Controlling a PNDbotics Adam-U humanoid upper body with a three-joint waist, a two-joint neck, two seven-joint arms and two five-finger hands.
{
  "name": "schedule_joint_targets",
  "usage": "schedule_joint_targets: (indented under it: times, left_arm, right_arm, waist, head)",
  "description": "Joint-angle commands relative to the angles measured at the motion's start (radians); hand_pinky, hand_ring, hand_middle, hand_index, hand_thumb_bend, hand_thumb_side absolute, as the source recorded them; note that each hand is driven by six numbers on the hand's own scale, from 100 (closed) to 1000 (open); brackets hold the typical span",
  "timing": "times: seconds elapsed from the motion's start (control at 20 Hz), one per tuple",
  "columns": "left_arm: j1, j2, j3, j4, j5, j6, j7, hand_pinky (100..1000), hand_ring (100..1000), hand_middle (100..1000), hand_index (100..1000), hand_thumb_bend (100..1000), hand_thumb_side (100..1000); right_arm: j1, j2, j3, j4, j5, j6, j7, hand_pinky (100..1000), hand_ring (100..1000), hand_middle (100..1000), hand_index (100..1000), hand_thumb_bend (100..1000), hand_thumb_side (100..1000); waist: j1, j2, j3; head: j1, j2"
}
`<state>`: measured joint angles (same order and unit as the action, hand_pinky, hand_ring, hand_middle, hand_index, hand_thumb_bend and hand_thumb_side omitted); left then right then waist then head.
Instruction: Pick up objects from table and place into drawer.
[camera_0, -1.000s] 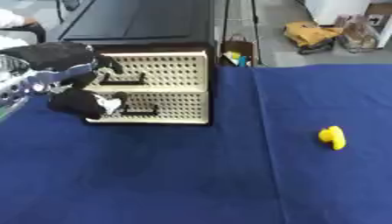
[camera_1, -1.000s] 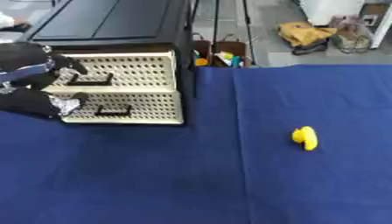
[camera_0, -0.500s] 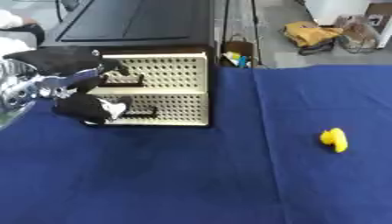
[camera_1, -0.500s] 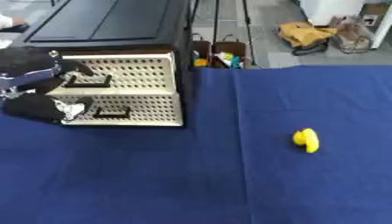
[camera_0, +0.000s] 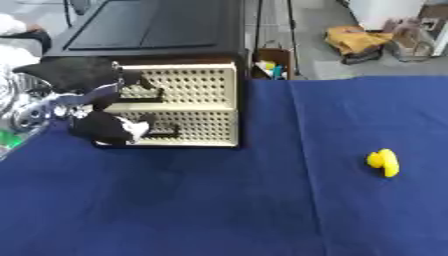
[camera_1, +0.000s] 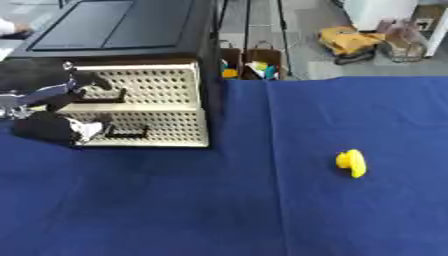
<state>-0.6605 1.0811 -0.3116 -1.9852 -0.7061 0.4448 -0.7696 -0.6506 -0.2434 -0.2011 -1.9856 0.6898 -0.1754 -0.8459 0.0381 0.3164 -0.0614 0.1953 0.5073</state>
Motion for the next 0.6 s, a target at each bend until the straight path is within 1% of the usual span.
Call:
schedule_joint_targets:
  times: [0.05, 0.6]
  left_arm:
    - [-0.013, 0.018, 0.009, 0.006, -0.015, 0.101, -0.108, 100, 100, 177, 919, 179, 733]
    - [-0.009, 0.009, -0.004, 0.044, -0.022, 0.101, -0.115, 100, 100, 176, 911, 181, 741]
  right_arm:
    - [-0.016, -0.028, -0.006, -0.014, -0.009, 0.002, 0.0, 653, 687, 636, 708, 100, 989]
    - [-0.021, -0.027, -0.007, -0.014, -0.015, 0.004, 0.001, 655, 689, 635, 709, 100, 989]
  waist:
    - [0.0, -0.014, 0.0]
    - [-0.003, -0.003, -0.005]
  head:
    - [0.004, -0.014]
    - [0.007, -0.023]
